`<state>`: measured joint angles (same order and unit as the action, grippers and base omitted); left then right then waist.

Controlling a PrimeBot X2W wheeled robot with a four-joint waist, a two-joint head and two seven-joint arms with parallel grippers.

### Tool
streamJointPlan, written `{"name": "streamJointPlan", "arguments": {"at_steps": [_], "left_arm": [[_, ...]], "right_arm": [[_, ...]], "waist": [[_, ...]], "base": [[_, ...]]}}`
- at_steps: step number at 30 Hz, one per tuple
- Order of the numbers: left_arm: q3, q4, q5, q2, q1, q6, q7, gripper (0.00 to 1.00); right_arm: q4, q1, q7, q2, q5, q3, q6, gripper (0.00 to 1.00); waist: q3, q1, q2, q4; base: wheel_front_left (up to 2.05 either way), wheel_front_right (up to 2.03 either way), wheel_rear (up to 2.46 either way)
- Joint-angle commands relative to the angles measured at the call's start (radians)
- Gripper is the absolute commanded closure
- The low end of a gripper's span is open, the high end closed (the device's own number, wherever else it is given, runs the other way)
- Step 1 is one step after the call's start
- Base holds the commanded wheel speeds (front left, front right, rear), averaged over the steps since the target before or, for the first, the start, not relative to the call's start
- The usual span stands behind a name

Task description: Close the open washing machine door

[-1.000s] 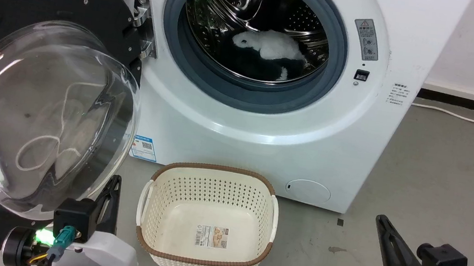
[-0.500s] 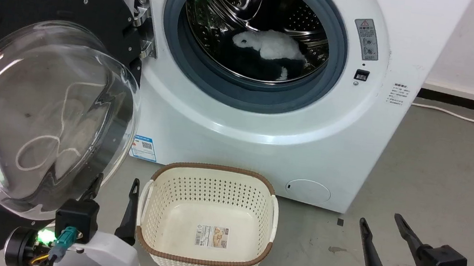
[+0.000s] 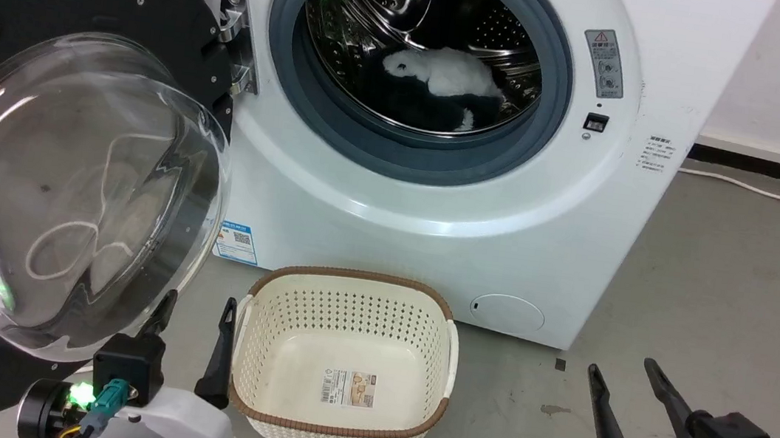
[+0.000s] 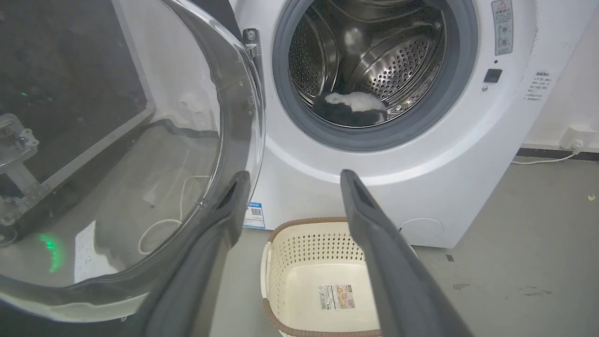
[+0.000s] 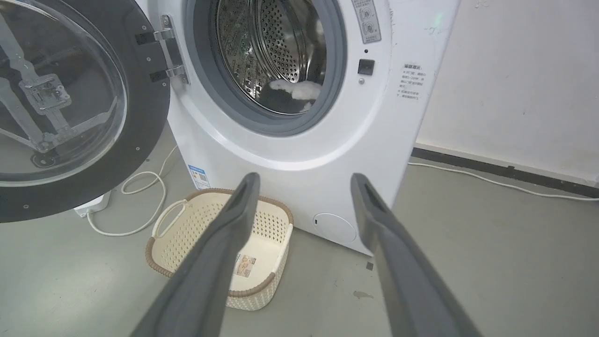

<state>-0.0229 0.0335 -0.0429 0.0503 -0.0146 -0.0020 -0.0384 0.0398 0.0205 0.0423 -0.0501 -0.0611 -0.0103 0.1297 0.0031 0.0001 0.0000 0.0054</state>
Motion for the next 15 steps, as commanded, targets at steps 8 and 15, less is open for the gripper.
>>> {"name": "streamJointPlan", "arguments": {"at_steps": [8,15], "left_arm": [[-0.012,0.016,-0.021,0.001,-0.002,0.005,-0.026,0.00],[-0.008,-0.024,-0.047,0.001,-0.010,0.001,-0.045,1.00]], "right_arm": [[0.018,0.017,0.023,0.000,-0.027,-0.006,0.000,0.00],[0.030,0.024,0.042,0.000,-0.054,-0.005,0.000,0.00]], "waist": [[0.001,-0.0001,0.0000,0.002],[0.003,-0.0001,0.0000,0.008]], "base": [[0.00,0.00,0.00],[0.00,0.00,0.00]]}}
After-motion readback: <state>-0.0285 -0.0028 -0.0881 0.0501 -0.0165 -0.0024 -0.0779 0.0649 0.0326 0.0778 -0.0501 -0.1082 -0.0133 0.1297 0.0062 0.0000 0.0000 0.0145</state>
